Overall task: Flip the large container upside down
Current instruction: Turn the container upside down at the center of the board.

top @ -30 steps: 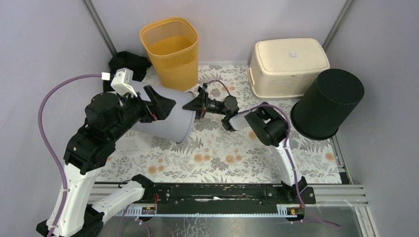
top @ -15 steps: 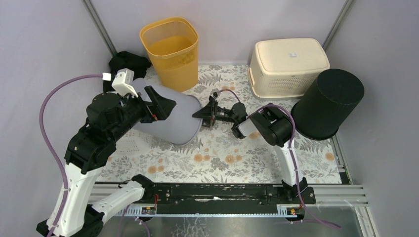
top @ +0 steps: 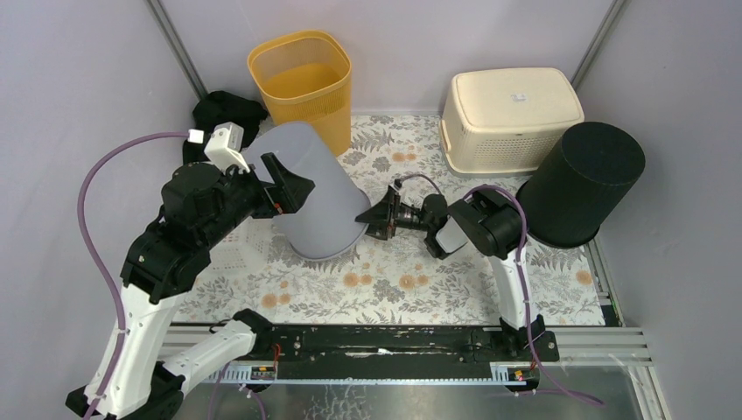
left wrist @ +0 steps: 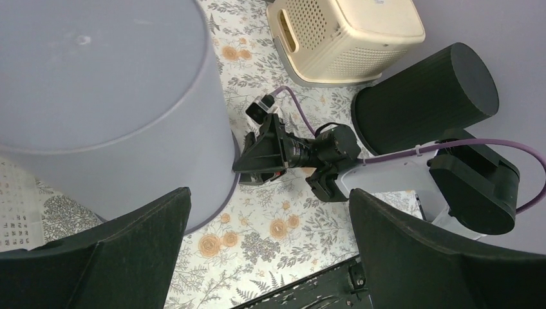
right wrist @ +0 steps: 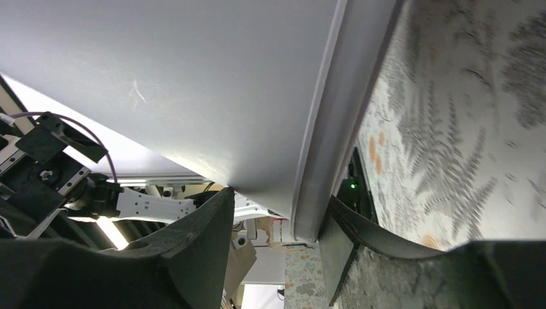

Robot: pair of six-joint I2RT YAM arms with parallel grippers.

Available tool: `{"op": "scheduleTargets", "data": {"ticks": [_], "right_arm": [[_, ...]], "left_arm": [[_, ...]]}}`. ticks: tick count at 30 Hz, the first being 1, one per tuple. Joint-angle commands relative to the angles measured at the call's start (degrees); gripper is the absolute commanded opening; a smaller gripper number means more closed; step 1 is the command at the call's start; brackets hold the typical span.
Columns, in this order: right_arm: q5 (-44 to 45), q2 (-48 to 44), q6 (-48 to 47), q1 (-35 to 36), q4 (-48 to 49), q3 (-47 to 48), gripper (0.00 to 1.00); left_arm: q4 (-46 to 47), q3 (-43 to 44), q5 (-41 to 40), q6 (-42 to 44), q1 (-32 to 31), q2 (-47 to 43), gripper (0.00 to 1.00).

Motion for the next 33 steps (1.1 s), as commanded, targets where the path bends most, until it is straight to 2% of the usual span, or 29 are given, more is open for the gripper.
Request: {"op": "scheduleTargets", "data": {"ticks": [1,9,17,26,33], "right_arm": [[-1.2,-1.9,-2.8,-1.6,5.8,-3.4,0.55],[-0.5,-2.3,-5.3,-4.0,1.7,-9.3,0.57],[1.9,-8.0,-18.2,-5.1,-19.9,-11.9,0.58],[5.1,-14.8,-28.4,-6.6,-40.5,-12.5,0.58],[10.0,-22.9,-41.1,-6.6,-61.9,-9.7,0.63]], "left_arm": [[2.2,-0.5,-0.2,0.3,0.4,0.0,1.00],[2.5,-1.5,0.1,0.4,0.4,0.2,1.00],[2.6,-2.0,0.1,0.6,0.4,0.7,1.00],[2.6,-2.5,-0.3,1.1,0.4,0.6,1.00],[2.9,-3.4,-0.8,1.4,0.4,1.0,1.00]]}}
